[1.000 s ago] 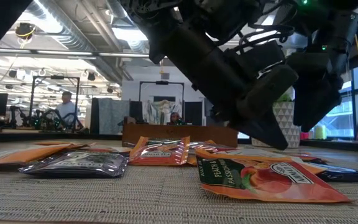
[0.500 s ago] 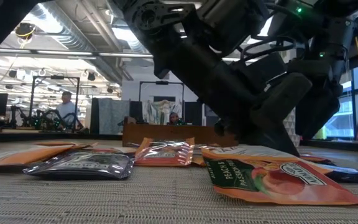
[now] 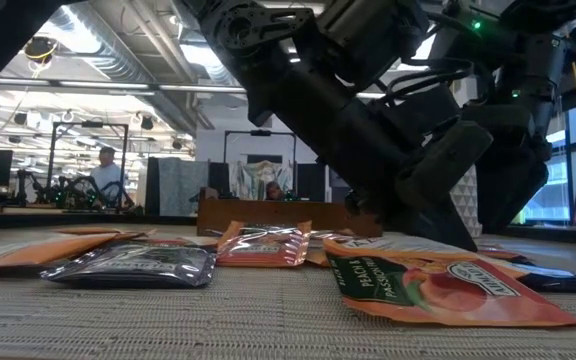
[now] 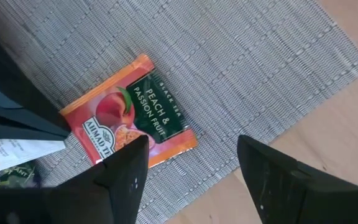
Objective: Pick & Place Tea
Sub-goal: Put the orange tea bag into the right section of the wooden organizer
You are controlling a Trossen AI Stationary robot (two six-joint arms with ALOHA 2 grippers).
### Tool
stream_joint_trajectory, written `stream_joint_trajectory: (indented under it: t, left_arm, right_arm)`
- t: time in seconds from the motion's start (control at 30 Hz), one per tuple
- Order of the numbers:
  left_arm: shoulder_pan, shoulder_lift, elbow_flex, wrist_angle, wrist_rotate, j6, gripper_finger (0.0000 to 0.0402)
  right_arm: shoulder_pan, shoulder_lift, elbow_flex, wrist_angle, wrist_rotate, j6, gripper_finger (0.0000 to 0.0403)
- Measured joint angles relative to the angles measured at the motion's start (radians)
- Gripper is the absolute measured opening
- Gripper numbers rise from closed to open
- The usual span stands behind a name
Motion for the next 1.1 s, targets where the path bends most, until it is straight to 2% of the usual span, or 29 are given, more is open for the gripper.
stream_joint_trajectory:
  t: [0.23, 0.7, 0.93, 1.1]
  left_arm:
    - [0.004, -0.009, 0.0, 0.044, -0.008, 0.024, 0.0002]
    - [0.029, -0.011, 0.0, -0.003, 0.023, 0.007, 0.0002]
    - [0.029, -0.015, -0.034, -0.007, 0.024, 0.004, 0.0002]
    - [0.03, -0.02, -0.063, 0.009, 0.023, -0.027, 0.0002]
  right_arm:
    - [0.0, 0.0, 0.0, -0.001, -0.002, -0.004, 0.0246]
    - [-0.005, 0.0, -0.001, -0.002, -0.003, -0.001, 0.0246]
    - [-0.028, -0.001, -0.105, 0.174, -0.054, 0.001, 0.0246]
    - [-0.047, -0.002, -0.124, 0.254, -0.105, 0.0, 0.0246]
